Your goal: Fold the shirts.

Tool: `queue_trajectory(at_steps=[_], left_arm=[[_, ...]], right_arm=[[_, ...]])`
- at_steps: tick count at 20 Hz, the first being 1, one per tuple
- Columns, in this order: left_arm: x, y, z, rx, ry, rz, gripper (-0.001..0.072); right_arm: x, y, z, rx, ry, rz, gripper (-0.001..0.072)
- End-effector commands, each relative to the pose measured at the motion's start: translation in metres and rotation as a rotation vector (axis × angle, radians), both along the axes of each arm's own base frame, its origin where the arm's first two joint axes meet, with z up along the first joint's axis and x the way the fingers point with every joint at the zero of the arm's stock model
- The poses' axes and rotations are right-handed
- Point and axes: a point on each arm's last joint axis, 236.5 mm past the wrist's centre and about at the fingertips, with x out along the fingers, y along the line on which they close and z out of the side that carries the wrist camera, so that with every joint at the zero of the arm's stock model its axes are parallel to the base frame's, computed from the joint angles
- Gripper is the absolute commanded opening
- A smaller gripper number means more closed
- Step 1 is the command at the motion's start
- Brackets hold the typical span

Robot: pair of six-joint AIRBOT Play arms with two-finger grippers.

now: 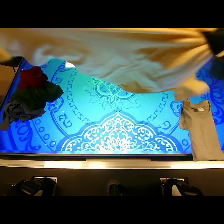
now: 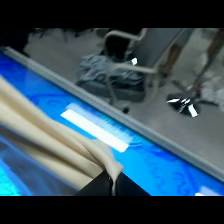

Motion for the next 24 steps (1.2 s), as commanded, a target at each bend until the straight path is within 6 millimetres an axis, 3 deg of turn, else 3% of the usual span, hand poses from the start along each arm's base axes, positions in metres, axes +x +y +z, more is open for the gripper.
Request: queue_trajectory(at_steps=[1, 3, 5, 7, 8, 10, 12, 15, 17, 19, 21, 23, 24], left_arm=[[-0.051, 0.019, 0.068, -0.106, -0.168, -0.001, 0.0032], [-0.051, 0.019, 0.064, -0.100, -0.152, 0.001, 0.0032], [-0.040, 0.017, 0.053, -0.043, -0.120, 0.008, 0.0032], [-0.016, 0.020, 0.026, 0.013, -0.027, 0.054, 0.0033], [-0.002, 0.021, 0.007, 0.069, 0.037, 0.074, 0.0033], [0.035, 0.010, -0.048, 0.163, 0.192, 0.076, 0.0033], [0.076, -0.005, -0.121, 0.265, 0.358, 0.060, 0.0033], [0.136, -0.012, -0.261, 0.373, 0.622, 0.064, 0.0033], [0.166, -0.013, -0.351, 0.366, 0.764, 0.088, 0.0035], [0.187, -0.018, -0.412, 0.326, 0.863, 0.121, 0.0036], [0.192, -0.027, -0.456, 0.284, 0.953, 0.128, 0.0038], [0.183, -0.048, -0.483, 0.204, 1.045, 0.085, 0.0063], [0.179, -0.057, -0.488, 0.165, 1.072, 0.068, 0.0094]], right_arm=[[-0.067, -0.023, 0.057, -0.049, -0.185, -0.161, 0.0042], [-0.077, -0.023, 0.061, -0.051, -0.203, -0.166, 0.0042], [-0.071, -0.023, 0.050, -0.047, -0.151, -0.164, 0.0042], [-0.053, -0.026, 0.017, -0.056, -0.016, -0.155, 0.0042], [-0.040, -0.026, -0.012, -0.061, 0.102, -0.134, 0.0042], [-0.018, -0.024, -0.092, -0.085, 0.410, -0.064, 0.0042], [0.007, -0.027, -0.180, -0.025, 0.708, -0.035, 0.0042], [0.049, -0.037, -0.308, 0.101, 0.953, -0.085, 0.0042], [0.079, -0.029, -0.376, 0.285, 1.013, -0.122, 0.0042], [0.106, -0.029, -0.423, 0.400, 1.035, -0.157, 0.0043], [0.123, -0.025, -0.454, 0.513, 1.076, -0.183, 0.0044], [0.130, -0.016, -0.467, 0.592, 1.098, -0.165, 0.0045], [0.134, -0.013, -0.465, 0.598, 1.077, -0.142, 0.0083]])
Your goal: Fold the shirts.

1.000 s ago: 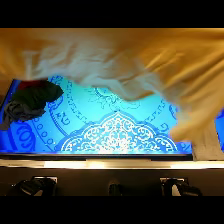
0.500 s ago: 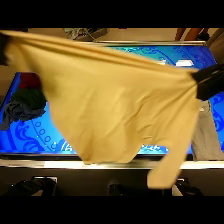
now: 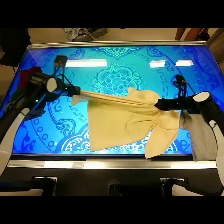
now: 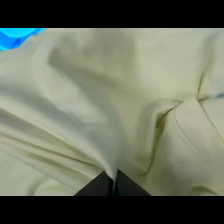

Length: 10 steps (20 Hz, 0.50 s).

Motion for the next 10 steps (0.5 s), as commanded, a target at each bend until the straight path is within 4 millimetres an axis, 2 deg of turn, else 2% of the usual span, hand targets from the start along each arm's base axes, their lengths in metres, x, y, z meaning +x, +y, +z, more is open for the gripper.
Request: queue_trajectory(at_steps=[1, 2, 3, 4, 5, 7, 8, 9, 10], left_arm=[[-0.010, -0.029, -0.048, -0.134, 0.134, 0.046, 0.0168], [-0.012, -0.025, -0.042, -0.121, 0.140, 0.038, 0.0347], [-0.013, -0.017, -0.033, -0.104, 0.152, 0.025, 0.0578], [-0.017, -0.006, -0.024, -0.079, 0.180, 0.009, 0.0697], [-0.024, 0.011, -0.017, -0.041, 0.225, -0.025, 0.0697], [-0.056, 0.045, -0.024, -0.007, 0.383, -0.025, 0.0689], [-0.078, 0.050, -0.033, -0.055, 0.481, -0.002, 0.0679], [-0.099, 0.042, -0.043, -0.135, 0.559, 0.004, 0.0668], [-0.123, 0.026, -0.054, -0.234, 0.625, -0.017, 0.0668]], right_arm=[[0.023, 0.009, -0.013, 0.113, -0.045, -0.050, 0.0231], [0.027, 0.007, 0.004, 0.111, -0.095, -0.014, 0.0401], [0.027, 0.002, 0.026, 0.110, -0.134, 0.023, 0.0540], [0.025, -0.009, 0.054, 0.105, -0.171, 0.065, 0.0606], [0.019, -0.024, 0.078, 0.082, -0.196, 0.097, 0.0634], [-0.002, -0.073, 0.110, -0.004, -0.187, 0.088, 0.0633], [-0.017, -0.100, 0.116, -0.049, -0.154, 0.056, 0.0631], [-0.032, -0.122, 0.116, -0.090, -0.124, 0.028, 0.0630], [-0.051, -0.144, 0.110, -0.129, -0.060, -0.004, 0.0627]])
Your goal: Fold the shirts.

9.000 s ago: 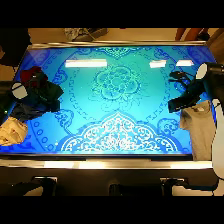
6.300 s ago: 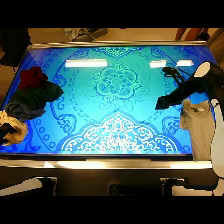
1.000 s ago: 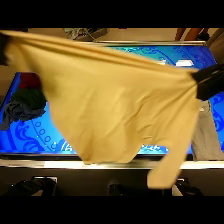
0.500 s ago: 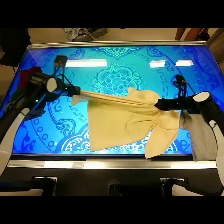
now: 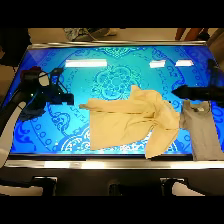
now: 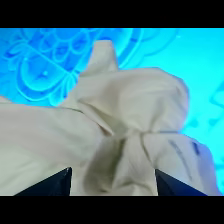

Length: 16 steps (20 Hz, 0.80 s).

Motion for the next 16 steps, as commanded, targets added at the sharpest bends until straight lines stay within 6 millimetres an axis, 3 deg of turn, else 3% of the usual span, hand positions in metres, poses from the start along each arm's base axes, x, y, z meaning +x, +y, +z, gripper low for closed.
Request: queue_trajectory(at_steps=[1, 4, 5, 6, 7, 11, 16], left_arm=[[-0.082, -0.030, -0.023, -0.247, 0.275, -0.018, 0.0668], [-0.152, -0.069, -0.056, -0.390, 0.390, -0.043, 0.0667], [-0.169, -0.077, -0.065, -0.408, 0.414, -0.034, 0.0655], [-0.182, -0.086, -0.073, -0.421, 0.428, -0.035, 0.0591], [-0.191, -0.096, -0.078, -0.439, 0.436, -0.050, 0.0592], [-0.198, -0.136, -0.089, -0.453, 0.386, -0.079, 0.0596], [-0.200, -0.163, -0.109, -0.444, 0.374, -0.058, 0.0593]], right_arm=[[-0.062, -0.064, 0.000, -0.111, 0.174, -0.074, 0.0624], [-0.083, -0.074, -0.019, -0.140, 0.271, -0.079, 0.0624], [-0.085, -0.071, -0.024, -0.132, 0.283, -0.071, 0.0624], [-0.088, -0.068, -0.028, -0.125, 0.297, -0.065, 0.0624], [-0.092, -0.067, -0.033, -0.125, 0.315, -0.058, 0.0624], [-0.112, -0.074, -0.047, -0.172, 0.401, -0.037, 0.0623], [-0.120, -0.070, -0.048, -0.162, 0.435, -0.019, 0.0611]])
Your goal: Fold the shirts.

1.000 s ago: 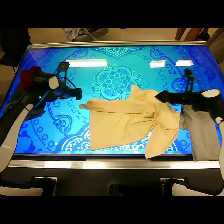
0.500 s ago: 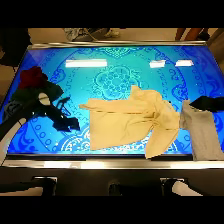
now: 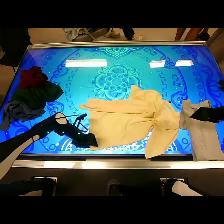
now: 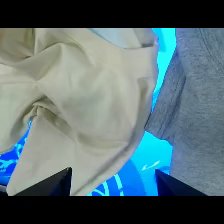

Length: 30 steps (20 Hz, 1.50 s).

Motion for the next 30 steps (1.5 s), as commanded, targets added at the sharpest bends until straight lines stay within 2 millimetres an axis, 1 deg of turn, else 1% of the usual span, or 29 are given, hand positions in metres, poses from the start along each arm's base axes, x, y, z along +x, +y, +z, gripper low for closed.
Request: queue_trajectory(at_steps=[1, 2, 4, 5, 6, 7, 8, 9, 11, 12, 13, 15, 16, 18, 19, 20, 21, 22, 23, 24, 25, 26, 27, 28, 29, 30], left_arm=[[0.005, -0.017, -0.022, 0.022, -0.036, 0.040, 0.0561], [0.009, -0.018, -0.025, 0.030, -0.051, 0.053, 0.0359], [0.018, -0.017, -0.026, 0.033, -0.078, 0.071, 0.0179], [0.019, -0.013, -0.025, 0.036, -0.088, 0.055, 0.0033], [0.021, -0.008, -0.024, 0.043, -0.102, 0.032, 0.0035], [0.022, -0.002, -0.022, 0.055, -0.112, 0.019, 0.0034], [0.025, 0.004, -0.020, 0.067, -0.127, 0.011, 0.0034], [0.027, 0.009, -0.016, 0.076, -0.141, 0.001, 0.0034], [0.031, 0.017, -0.009, 0.092, -0.178, -0.016, 0.0034], [0.032, 0.019, -0.006, 0.097, -0.195, -0.023, 0.0034], [0.033, 0.019, -0.003, 0.097, -0.208, -0.026, 0.0034], [0.035, 0.019, 0.001, 0.092, -0.222, -0.025, 0.0034], [0.035, 0.019, 0.003, 0.091, -0.226, -0.025, 0.0034], [0.036, 0.019, 0.003, 0.090, -0.229, -0.024, 0.0035], [0.037, 0.019, 0.003, 0.091, -0.234, -0.022, 0.0034], [0.039, 0.020, 0.003, 0.094, -0.241, -0.023, 0.0034], [0.044, 0.024, 0.004, 0.112, -0.263, -0.038, 0.0034], [0.054, 0.033, 0.009, 0.144, -0.308, -0.075, 0.0034], [0.072, 0.046, 0.022, 0.194, -0.375, -0.112, 0.0033], [0.100, 0.065, 0.049, 0.264, -0.473, -0.118, 0.0033], [0.131, 0.083, 0.089, 0.322, -0.596, -0.095, 0.0032], [0.167, 0.102, 0.150, 0.364, -0.763, -0.029, 0.0033], [0.195, 0.119, 0.221, 0.383, -0.930, 0.061, 0.0032], [0.211, 0.137, 0.301, 0.387, -1.108, 0.152, 0.0033], [0.213, 0.157, 0.393, 0.379, -1.308, 0.250, 0.0033], [0.200, 0.174, 0.476, 0.361, -1.491, 0.339, 0.0033]], right_arm=[[-0.012, 0.002, -0.004, 0.006, 0.052, 0.010, 0.0611], [-0.016, 0.005, -0.007, 0.019, 0.068, 0.013, 0.0611], [-0.032, 0.025, -0.028, 0.068, 0.136, 0.046, 0.0629], [-0.040, 0.039, -0.043, 0.095, 0.175, 0.065, 0.0669], [-0.046, 0.053, -0.060, 0.111, 0.205, 0.083, 0.0680], [-0.048, 0.062, -0.074, 0.108, 0.212, 0.094, 0.0680], [-0.044, 0.066, -0.088, 0.090, 0.199, 0.092, 0.0680], [-0.039, 0.065, -0.099, 0.074, 0.185, 0.079, 0.0676], [-0.039, 0.060, -0.114, 0.068, 0.217, 0.047, 0.0672], [-0.044, 0.055, -0.122, 0.053, 0.248, 0.041, 0.0671], [-0.047, 0.055, -0.127, 0.060, 0.277, 0.035, 0.0667], [-0.051, 0.061, -0.135, 0.089, 0.313, 0.039, 0.0611], [-0.051, 0.063, -0.139, 0.106, 0.325, 0.030, 0.0610], [-0.040, 0.070, -0.147, 0.156, 0.312, -0.021, 0.0597], [-0.033, 0.072, -0.150, 0.175, 0.301, -0.045, 0.0519], [-0.029, 0.075, -0.150, 0.192, 0.291, -0.057, 0.0326], [-0.025, 0.075, -0.149, 0.197, 0.277, -0.066, 0.0037], [-0.022, 0.076, -0.142, 0.200, 0.262, -0.043, 0.0043], [-0.017, 0.074, -0.130, 0.191, 0.232, -0.004, 0.0042], [-0.007, 0.070, -0.107, 0.168, 0.175, 0.036, 0.0042], [0.009, 0.063, -0.077, 0.129, 0.090, 0.067, 0.0042], [0.032, 0.055, -0.032, 0.075, -0.038, 0.076, 0.0042], [0.057, 0.051, 0.027, 0.024, -0.203, 0.075, 0.0042], [0.078, 0.050, 0.102, -0.038, -0.408, 0.069, 0.0042], [0.090, 0.052, 0.197, -0.118, -0.662, 0.056, 0.0042], [0.082, 0.055, 0.297, -0.232, -0.920, 0.030, 0.0042]])
